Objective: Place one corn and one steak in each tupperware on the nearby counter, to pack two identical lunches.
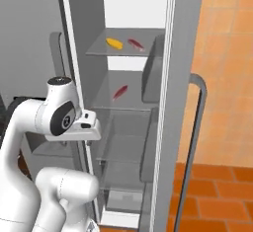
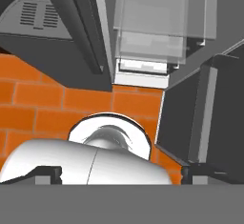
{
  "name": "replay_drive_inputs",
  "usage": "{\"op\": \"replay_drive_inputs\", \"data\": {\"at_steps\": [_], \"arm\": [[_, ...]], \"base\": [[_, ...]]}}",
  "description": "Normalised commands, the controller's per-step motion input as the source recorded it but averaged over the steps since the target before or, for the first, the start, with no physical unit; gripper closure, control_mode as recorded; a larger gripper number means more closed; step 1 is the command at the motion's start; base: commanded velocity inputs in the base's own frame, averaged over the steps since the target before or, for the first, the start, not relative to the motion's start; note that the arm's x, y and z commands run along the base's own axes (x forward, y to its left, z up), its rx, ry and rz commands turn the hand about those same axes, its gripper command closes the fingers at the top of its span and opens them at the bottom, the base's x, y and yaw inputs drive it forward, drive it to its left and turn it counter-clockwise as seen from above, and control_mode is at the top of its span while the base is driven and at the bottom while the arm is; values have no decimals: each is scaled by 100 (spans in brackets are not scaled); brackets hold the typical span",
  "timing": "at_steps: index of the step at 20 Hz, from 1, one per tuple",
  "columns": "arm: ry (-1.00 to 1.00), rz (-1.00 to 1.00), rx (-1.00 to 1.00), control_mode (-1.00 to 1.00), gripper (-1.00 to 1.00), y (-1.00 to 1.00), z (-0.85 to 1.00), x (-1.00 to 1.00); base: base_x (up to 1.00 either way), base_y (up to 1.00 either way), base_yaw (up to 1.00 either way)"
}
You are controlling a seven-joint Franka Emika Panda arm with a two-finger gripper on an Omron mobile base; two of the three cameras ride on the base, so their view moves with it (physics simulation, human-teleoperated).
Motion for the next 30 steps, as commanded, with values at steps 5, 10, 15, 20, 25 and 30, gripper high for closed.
{"op": "replay_drive_inputs", "data": {"at_steps": [5, 10, 15, 20, 25, 30], "arm": [[0, 0, 0, 100, -100, 0, 0, 0], [0, 0, 0, 100, -100, 0, 0, 0], [0, 0, 0, 100, -100, 0, 0, 0], [0, 0, 0, 100, -100, 0, 0, 0], [0, 0, 0, 100, -100, 0, 0, 0], [-9, 1, 0, -100, -100, 0, 0, 1]], "base": [[33, -47, 21], [5, -26, 8], [57, -3, 1], [13, -7, 1], [3, 0, 1], [0, 0, 0]]}}
